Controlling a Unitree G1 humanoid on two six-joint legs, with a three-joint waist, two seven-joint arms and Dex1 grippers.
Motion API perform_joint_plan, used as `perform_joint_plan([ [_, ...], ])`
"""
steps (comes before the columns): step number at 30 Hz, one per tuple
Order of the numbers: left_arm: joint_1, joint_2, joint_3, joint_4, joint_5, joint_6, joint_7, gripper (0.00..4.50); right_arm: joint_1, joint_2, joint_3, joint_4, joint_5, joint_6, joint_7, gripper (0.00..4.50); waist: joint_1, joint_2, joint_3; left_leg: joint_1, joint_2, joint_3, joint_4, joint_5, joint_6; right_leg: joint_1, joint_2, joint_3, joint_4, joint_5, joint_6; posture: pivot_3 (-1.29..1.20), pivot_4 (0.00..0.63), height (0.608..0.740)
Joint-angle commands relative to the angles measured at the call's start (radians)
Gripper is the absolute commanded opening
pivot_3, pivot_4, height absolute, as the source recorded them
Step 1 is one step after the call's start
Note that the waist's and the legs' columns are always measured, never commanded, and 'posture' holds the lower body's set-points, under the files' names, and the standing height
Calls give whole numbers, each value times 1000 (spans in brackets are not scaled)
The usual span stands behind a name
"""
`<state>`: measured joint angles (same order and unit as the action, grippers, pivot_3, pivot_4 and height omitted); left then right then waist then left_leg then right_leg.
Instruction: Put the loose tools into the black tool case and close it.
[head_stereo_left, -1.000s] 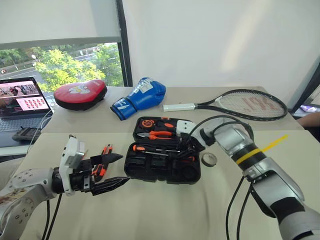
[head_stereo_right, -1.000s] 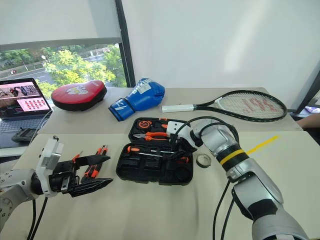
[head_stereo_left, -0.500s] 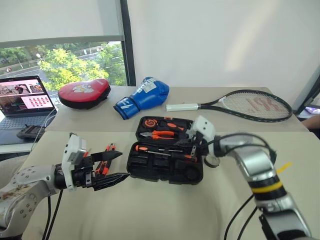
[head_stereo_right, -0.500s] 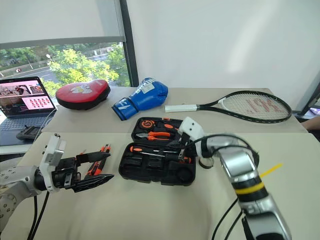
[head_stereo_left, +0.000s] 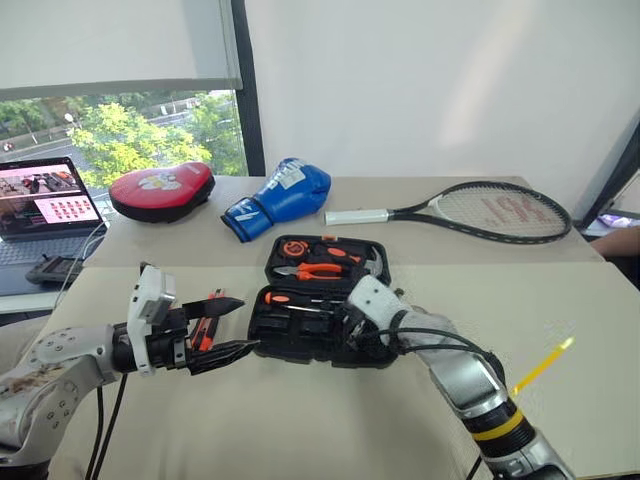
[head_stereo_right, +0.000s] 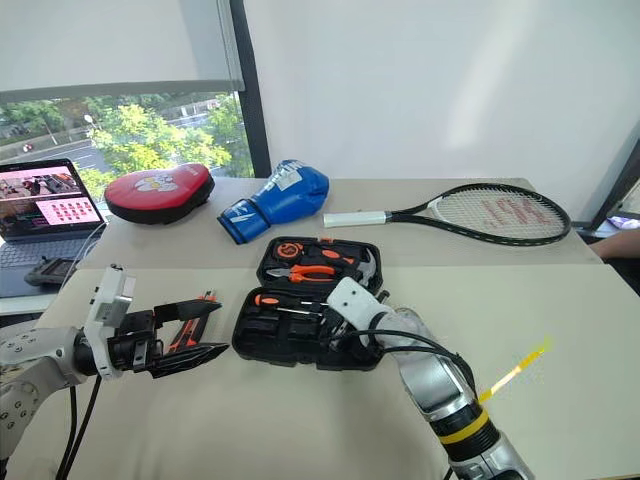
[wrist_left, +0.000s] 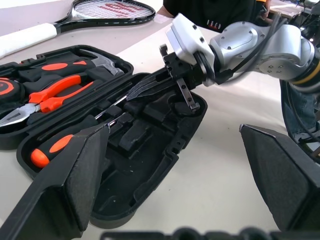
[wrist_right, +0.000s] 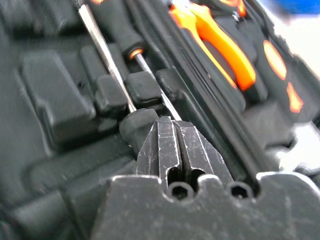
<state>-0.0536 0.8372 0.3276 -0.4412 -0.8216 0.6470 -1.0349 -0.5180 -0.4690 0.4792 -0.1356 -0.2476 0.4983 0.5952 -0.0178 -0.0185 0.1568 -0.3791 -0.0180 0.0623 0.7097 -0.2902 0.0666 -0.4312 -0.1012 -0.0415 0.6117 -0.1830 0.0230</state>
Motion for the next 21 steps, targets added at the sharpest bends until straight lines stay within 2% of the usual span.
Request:
perform_joint_plan([
  [1,23,-8,40,-28,19,-35,39,4477,51,-43,54,67,-32,-99,55,46,2,-1,0,3,1,-1,0,-1,0,4,0,0,-1,-1,0,0,150,740],
  [3,32,-31,64,-29,41,-22,135,4477,100,50,-148,-44,223,-99,90,46,9,-2,-1,7,1,-1,0,-3,1,8,0,0,-1,-2,1,0,150,740],
  [4,32,-42,70,-27,60,-22,178,4477,126,94,-235,-92,384,-128,155,46,13,-3,-1,7,1,-2,-1,-4,2,8,-1,-1,-1,-3,1,0,150,740],
  [8,5,-53,84,21,103,24,308,4477,151,52,-404,-274,610,-15,248,46,11,0,4,3,2,-3,-1,-5,0,4,-1,1,-1,-2,1,0,150,740],
  [9,-11,-37,85,53,112,55,333,4477,155,25,-426,-311,649,5,269,607,12,0,4,-1,1,-2,-1,-5,0,0,-3,1,0,-2,1,0,150,740],
  [10,-29,-4,75,93,137,97,356,4477,160,-10,-449,-353,697,41,292,755,13,0,4,-4,0,-2,-1,-4,1,-4,-5,1,2,-2,1,0,150,740],
  [14,-114,85,31,234,171,171,337,4477,199,-135,-536,-478,839,164,314,2148,19,-1,4,-6,0,-2,-1,-4,0,-6,-3,-1,1,-2,1,0,150,740],
  [18,-189,164,-54,350,249,202,314,4477,241,-237,-669,-563,972,267,287,3487,27,-1,5,-9,0,-2,-1,-4,1,-7,-4,-1,1,-2,1,0,150,740],
  [21,-267,195,-129,459,295,232,287,4477,273,-268,-763,-613,1068,305,237,4452,31,-2,5,-9,-1,-1,-1,-5,1,-7,-5,-2,0,-2,1,0,150,740],
])
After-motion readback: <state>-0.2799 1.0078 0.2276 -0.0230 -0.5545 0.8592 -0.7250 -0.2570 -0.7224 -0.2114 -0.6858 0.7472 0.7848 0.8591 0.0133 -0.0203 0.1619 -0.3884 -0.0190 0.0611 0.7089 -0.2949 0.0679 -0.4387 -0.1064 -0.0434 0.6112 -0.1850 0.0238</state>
